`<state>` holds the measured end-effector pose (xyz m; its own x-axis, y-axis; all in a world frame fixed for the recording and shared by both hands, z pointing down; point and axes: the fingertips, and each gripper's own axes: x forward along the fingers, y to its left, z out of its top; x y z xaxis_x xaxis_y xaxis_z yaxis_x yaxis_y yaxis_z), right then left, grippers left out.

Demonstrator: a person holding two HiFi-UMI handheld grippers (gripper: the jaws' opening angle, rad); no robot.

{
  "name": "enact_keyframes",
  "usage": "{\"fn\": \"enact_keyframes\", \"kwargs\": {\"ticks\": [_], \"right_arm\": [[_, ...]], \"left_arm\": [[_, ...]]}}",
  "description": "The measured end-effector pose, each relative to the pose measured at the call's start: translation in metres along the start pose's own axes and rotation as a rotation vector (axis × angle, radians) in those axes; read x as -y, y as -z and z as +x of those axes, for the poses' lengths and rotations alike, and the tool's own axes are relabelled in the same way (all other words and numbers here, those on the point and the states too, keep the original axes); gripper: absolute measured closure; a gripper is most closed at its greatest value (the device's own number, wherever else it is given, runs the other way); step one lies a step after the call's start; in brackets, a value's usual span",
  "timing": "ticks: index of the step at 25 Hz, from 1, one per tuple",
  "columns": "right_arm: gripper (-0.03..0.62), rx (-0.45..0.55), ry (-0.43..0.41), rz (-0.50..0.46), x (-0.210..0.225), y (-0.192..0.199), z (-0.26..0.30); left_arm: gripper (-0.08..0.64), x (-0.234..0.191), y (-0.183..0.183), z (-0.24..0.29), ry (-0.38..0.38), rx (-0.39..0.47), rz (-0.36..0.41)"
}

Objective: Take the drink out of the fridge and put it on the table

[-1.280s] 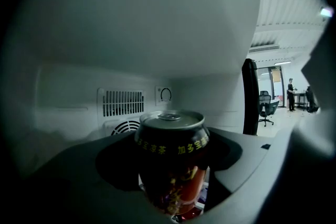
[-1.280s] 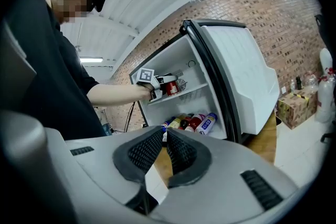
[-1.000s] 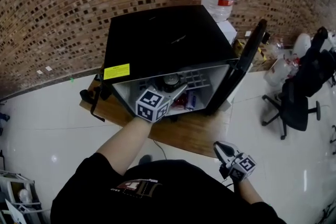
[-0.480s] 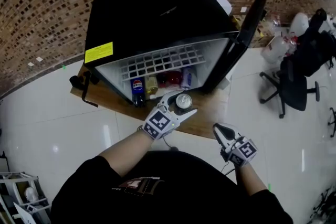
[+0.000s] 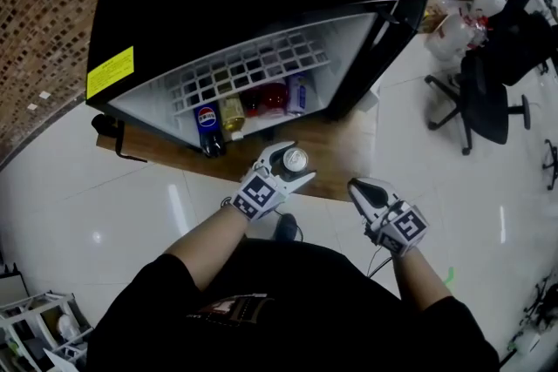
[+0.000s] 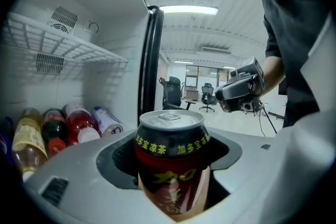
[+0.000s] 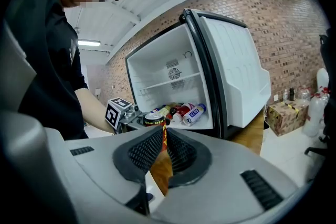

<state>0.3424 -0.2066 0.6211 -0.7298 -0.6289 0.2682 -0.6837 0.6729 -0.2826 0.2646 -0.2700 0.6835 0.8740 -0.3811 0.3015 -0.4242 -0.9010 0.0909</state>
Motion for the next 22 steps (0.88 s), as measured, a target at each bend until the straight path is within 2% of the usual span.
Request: {"fn": "enact_keyframes", "kwargs": {"ticks": [5,13,22], "right_arm": [[0.548,-0.029,0.01,0.022,0.0,0.015,-0.001],[0.548,-0.041,0.031,0.029,0.003,0.015,-0.005],[0.548,-0.044,0.03,0.03,0.001,0.014,-0.005]], "left_arm": [[0.229,0.001,0.025,0.014,0.033,-0.03,-0.008],[0.229,0.005,0.051,0.029,0.086,-0.09,0.002],[0.224,0.007,0.062,0.018,0.101,-0.113,0.024]]}}
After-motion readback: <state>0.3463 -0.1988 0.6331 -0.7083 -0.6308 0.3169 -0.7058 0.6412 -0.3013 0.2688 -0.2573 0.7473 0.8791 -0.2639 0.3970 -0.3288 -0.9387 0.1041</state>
